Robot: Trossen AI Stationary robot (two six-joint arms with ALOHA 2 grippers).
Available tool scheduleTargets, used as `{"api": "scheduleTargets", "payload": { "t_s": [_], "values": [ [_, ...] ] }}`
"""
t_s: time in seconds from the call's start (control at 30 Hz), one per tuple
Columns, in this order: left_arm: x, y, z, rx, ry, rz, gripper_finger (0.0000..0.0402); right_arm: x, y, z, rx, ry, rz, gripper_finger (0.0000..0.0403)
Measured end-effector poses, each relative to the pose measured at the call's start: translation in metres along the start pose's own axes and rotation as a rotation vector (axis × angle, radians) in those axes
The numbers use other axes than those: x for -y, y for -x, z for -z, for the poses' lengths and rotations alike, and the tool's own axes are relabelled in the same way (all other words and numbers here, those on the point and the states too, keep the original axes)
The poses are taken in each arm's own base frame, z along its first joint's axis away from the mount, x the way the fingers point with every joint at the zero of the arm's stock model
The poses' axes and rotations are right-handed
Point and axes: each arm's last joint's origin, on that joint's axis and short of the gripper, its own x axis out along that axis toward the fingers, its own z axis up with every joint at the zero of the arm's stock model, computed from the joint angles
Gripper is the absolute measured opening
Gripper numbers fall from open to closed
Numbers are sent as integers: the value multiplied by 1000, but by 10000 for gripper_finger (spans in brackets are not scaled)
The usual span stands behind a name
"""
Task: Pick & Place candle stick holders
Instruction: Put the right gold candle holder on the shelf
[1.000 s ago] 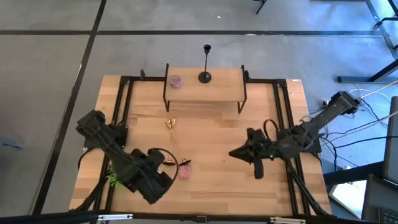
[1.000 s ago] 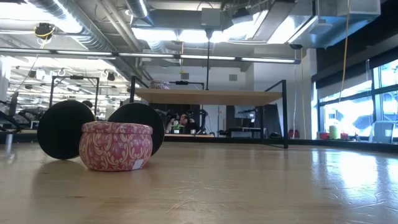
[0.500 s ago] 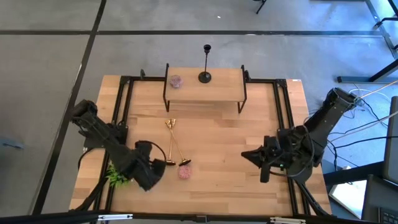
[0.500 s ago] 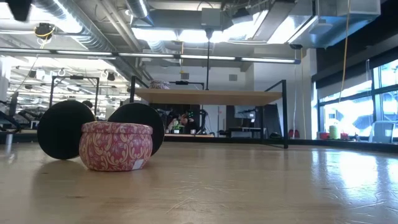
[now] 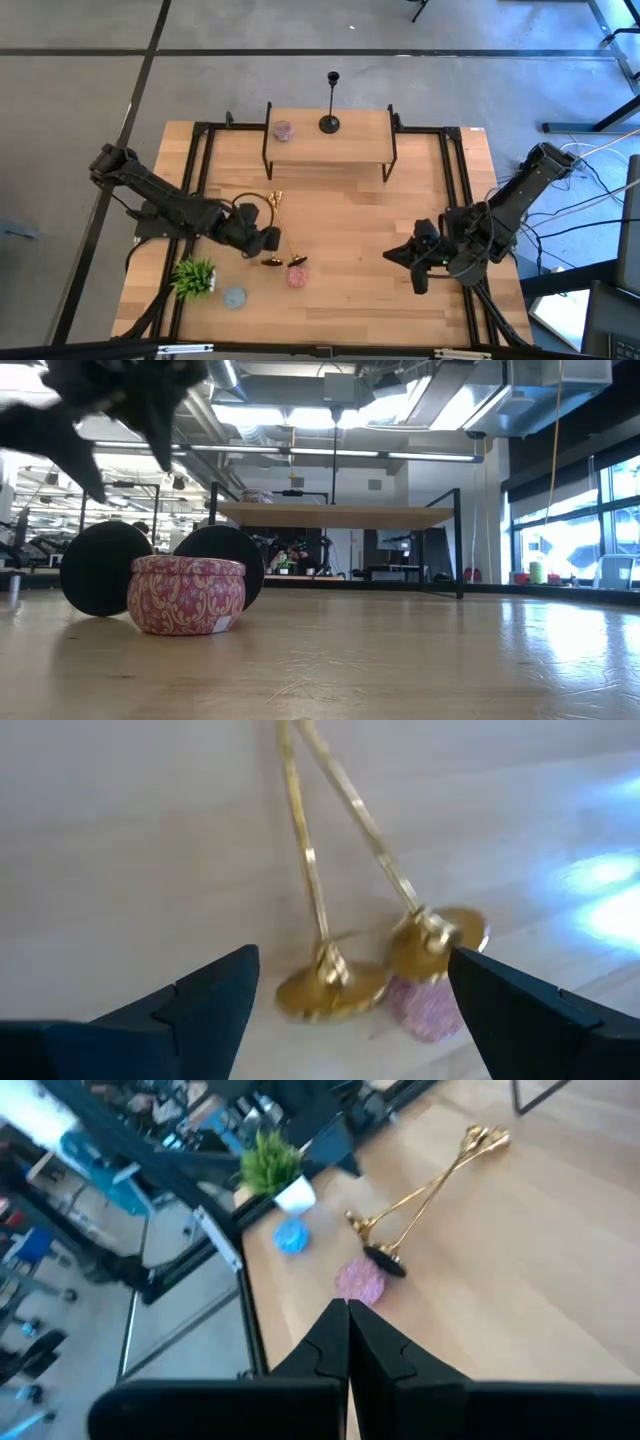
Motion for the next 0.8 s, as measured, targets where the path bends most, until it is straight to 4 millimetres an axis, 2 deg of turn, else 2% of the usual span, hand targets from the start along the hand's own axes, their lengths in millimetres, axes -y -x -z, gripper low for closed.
{"api": "scheduleTargets", "payload": {
  "t_s": [0.1,0.23,0.53,0.67,0.8],
  "values": [
    [-3,-9,-11,17,-16,22,322,-1,0,0,0,25,-7,0],
    [5,-15,-24,40,-31,93,322,-1,0,0,1,34,-11,0],
    [10,-24,-62,109,175,110,322,1,-3,-4,33,59,17,0],
    [18,-33,-69,84,198,154,321,2,-4,-5,38,61,23,0],
    [25,-51,-67,-4,184,164,306,3,-5,-6,41,71,28,0]
  ]
}}
